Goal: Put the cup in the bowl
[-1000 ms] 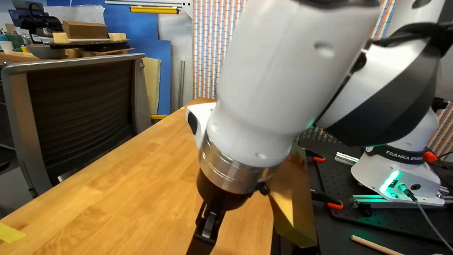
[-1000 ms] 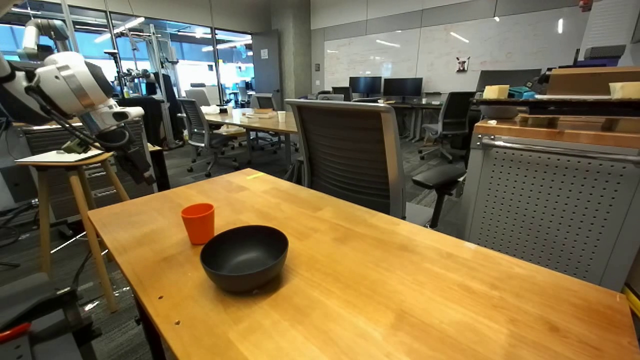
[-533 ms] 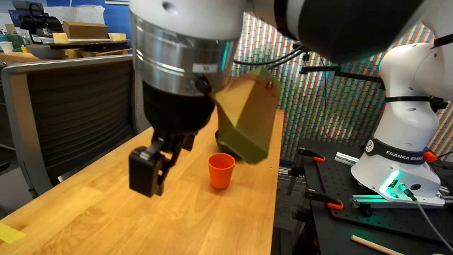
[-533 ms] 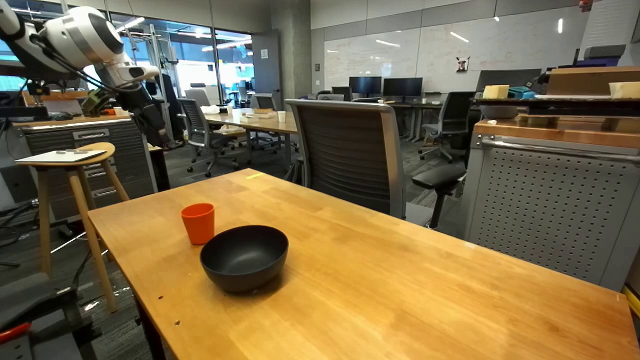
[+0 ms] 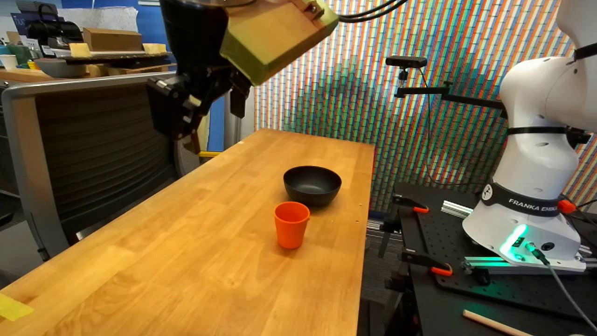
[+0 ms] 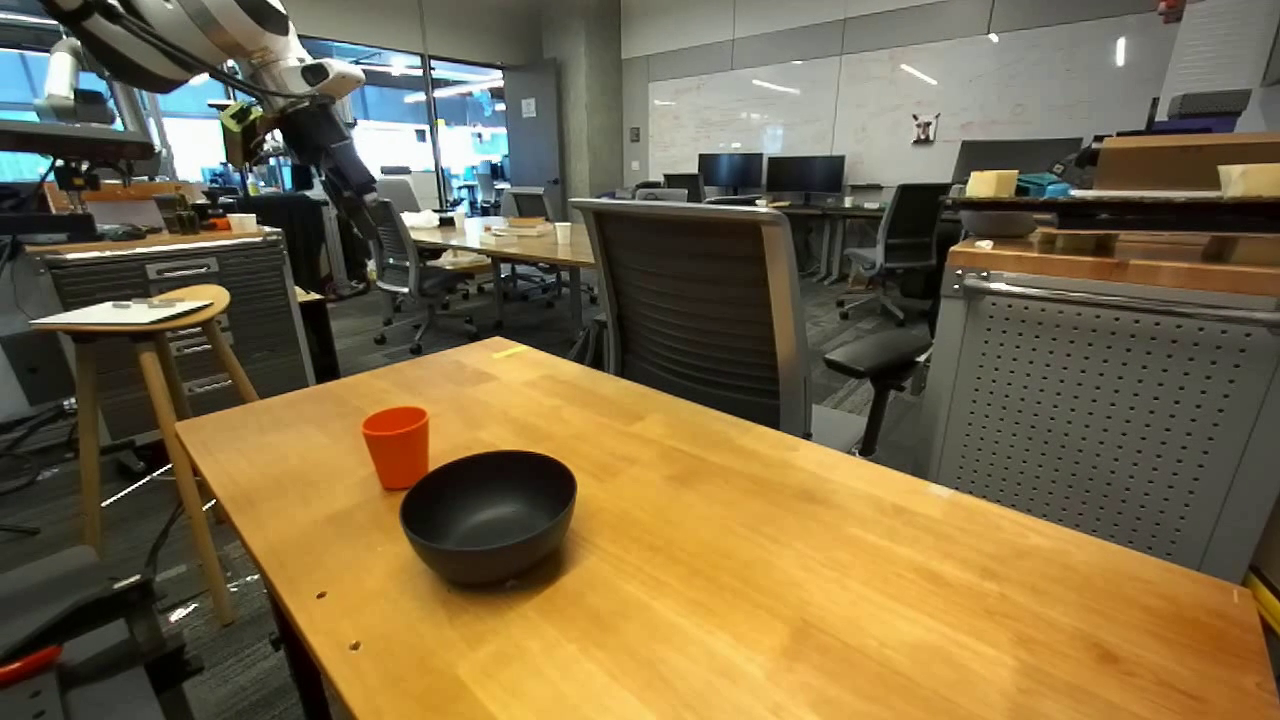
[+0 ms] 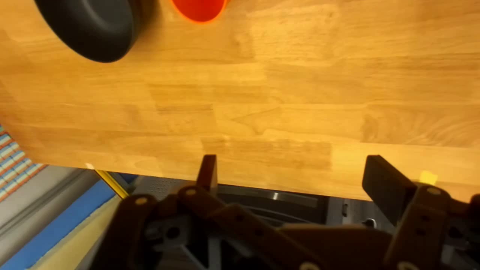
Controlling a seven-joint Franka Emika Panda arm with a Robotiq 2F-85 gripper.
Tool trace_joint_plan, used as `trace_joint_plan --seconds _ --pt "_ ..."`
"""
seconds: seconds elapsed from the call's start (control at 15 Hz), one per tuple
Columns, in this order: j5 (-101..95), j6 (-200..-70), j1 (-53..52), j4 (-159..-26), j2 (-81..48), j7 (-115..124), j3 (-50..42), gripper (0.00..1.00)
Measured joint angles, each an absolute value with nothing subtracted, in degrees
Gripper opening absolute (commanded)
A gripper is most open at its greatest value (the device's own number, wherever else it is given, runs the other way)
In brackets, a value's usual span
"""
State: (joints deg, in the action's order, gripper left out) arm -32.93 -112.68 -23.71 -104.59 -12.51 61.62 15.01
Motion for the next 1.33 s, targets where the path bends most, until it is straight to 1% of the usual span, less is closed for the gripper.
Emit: trace_joint_plan --seconds 0.2,0.33,1.33 --pt "-31.4 -107.4 -21.9 -104.5 -10.5 59.7 13.8 1.0" --pt "-30.0 -106.1 -20.7 -104.6 -9.7 58.1 13.4 1.0" --pt "-30.9 -105.0 -20.6 -106.4 -10.5 60.2 13.4 1.0"
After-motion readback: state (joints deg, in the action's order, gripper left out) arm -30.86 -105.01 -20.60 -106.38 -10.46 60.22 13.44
